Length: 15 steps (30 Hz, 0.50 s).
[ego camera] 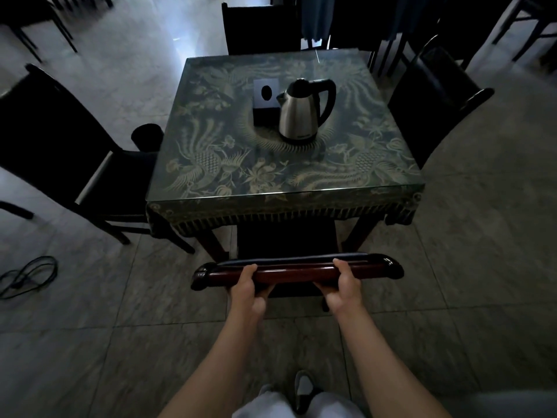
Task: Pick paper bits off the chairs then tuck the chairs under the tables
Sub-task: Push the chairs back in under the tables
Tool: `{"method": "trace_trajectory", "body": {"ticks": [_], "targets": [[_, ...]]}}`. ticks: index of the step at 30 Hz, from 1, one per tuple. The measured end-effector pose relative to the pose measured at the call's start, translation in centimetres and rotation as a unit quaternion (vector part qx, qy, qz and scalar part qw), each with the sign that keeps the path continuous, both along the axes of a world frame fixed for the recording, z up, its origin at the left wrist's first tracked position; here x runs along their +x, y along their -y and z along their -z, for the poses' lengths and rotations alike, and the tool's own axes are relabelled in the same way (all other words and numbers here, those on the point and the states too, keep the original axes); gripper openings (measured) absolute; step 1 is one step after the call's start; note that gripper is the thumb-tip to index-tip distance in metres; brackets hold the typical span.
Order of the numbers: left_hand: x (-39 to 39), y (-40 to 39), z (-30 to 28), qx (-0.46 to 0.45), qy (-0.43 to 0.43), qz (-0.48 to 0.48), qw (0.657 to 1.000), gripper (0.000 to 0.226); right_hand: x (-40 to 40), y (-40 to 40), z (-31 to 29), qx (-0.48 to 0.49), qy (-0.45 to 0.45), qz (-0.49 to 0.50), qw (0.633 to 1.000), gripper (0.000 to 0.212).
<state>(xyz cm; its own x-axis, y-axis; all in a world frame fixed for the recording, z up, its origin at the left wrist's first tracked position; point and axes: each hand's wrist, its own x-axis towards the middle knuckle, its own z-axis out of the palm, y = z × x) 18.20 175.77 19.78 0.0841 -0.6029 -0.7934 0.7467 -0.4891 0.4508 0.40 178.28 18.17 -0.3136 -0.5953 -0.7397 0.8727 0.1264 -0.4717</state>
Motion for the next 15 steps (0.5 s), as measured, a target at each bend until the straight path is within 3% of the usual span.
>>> {"method": "trace_trajectory", "body": {"ticks": [15], "targets": [[-0.6, 2.6, -0.2, -0.003, 0.003, 0.006, 1.000, 0.050, -0.5, 2.6, 0.0, -0.003, -0.007, -0.018, 1.000, 0.051]]}}
